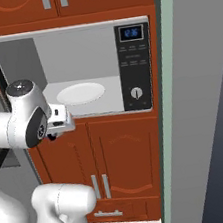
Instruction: Pick the mug from the counter and place it inside the microwave. Then close the microwave.
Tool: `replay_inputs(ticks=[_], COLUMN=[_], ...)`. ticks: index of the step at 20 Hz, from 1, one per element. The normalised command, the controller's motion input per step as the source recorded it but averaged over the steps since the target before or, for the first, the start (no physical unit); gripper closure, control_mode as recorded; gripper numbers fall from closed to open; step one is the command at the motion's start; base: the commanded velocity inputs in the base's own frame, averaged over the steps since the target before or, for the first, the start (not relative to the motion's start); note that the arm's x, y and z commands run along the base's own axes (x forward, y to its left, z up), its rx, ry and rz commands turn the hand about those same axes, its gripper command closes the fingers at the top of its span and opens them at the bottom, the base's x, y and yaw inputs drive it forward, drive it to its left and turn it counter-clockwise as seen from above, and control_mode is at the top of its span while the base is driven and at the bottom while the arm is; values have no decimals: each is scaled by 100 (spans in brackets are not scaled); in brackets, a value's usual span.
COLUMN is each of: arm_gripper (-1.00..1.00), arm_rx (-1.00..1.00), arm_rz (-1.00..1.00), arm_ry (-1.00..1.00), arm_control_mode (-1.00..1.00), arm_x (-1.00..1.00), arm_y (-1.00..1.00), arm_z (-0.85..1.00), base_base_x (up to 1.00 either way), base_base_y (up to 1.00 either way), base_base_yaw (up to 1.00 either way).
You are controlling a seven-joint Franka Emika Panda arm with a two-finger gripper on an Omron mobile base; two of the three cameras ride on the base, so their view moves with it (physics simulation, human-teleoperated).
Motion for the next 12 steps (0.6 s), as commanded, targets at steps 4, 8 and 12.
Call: replay_inputs(ticks=[4, 8, 12], arm_gripper=[100, 100, 100], arm_rx=[1, 2, 6], arm_rz=[-18, -12, -2], arm_ry=[-17, -20, -12], arm_control_mode=[-100, -100, -100], arm_x=[67, 58, 36], arm_y=[0, 4, 4], arm_z=[4, 13, 12], base_base_x=[0, 0, 0], base_base_y=[0, 0, 0], base_base_yaw=[0, 0, 0])
